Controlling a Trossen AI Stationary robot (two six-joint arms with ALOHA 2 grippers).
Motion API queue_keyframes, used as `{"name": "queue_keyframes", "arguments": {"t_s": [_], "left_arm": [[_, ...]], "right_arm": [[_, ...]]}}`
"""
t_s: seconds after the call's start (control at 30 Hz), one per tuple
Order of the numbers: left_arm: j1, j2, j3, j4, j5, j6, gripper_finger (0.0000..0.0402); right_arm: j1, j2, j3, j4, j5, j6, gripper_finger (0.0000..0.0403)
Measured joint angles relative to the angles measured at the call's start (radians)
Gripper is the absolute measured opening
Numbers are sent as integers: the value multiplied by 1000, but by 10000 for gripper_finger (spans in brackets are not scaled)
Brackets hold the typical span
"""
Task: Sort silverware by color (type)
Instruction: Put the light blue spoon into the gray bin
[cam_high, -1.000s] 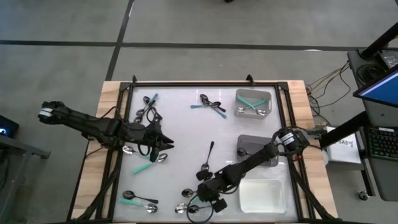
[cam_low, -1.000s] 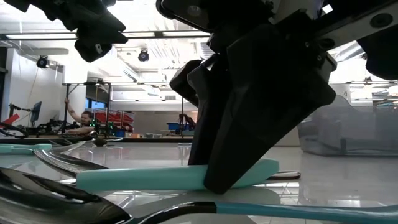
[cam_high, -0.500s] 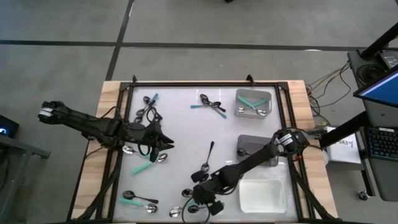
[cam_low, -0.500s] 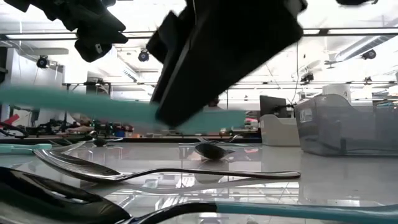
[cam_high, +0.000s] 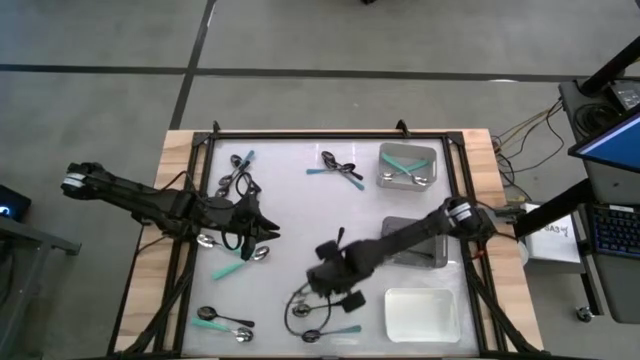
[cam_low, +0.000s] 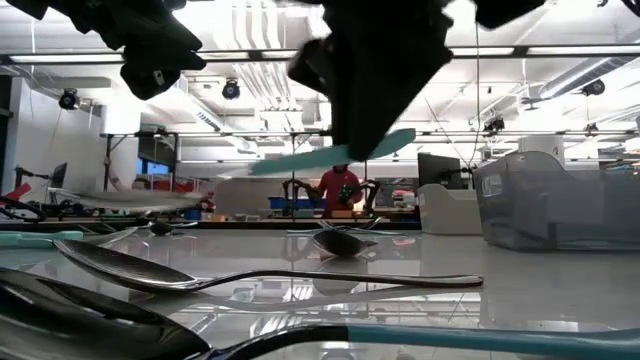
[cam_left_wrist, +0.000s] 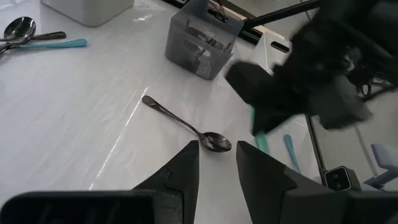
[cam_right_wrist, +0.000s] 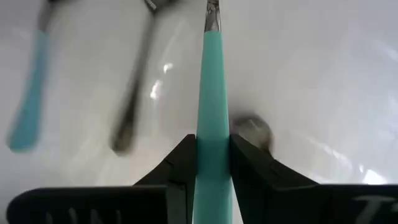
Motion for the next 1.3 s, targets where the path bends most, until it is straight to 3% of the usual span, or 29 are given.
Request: {"name": "queue_keyframes", "arguments": {"t_s": [0.3, 0.57, 0.87, 1.07, 1.3], "left_arm": [[0, 0, -3, 1, -73, 8, 90], [0, 0, -11, 1, -170, 26, 90], [1, 0, 2, 2, -467, 54, 90], [1, 0, 32, 2, -481, 78, 90], [1, 6, 52, 8, -493, 79, 90]], "right_arm": [[-152, -164, -113, -40, 24, -69, 68], [-383, -498, -385, -23, 58, -135, 68], [-747, -870, -754, 237, 79, -134, 68], [-909, -957, -919, 280, 91, -91, 68], [-983, -959, -1024, 274, 286, -36, 68]]}}
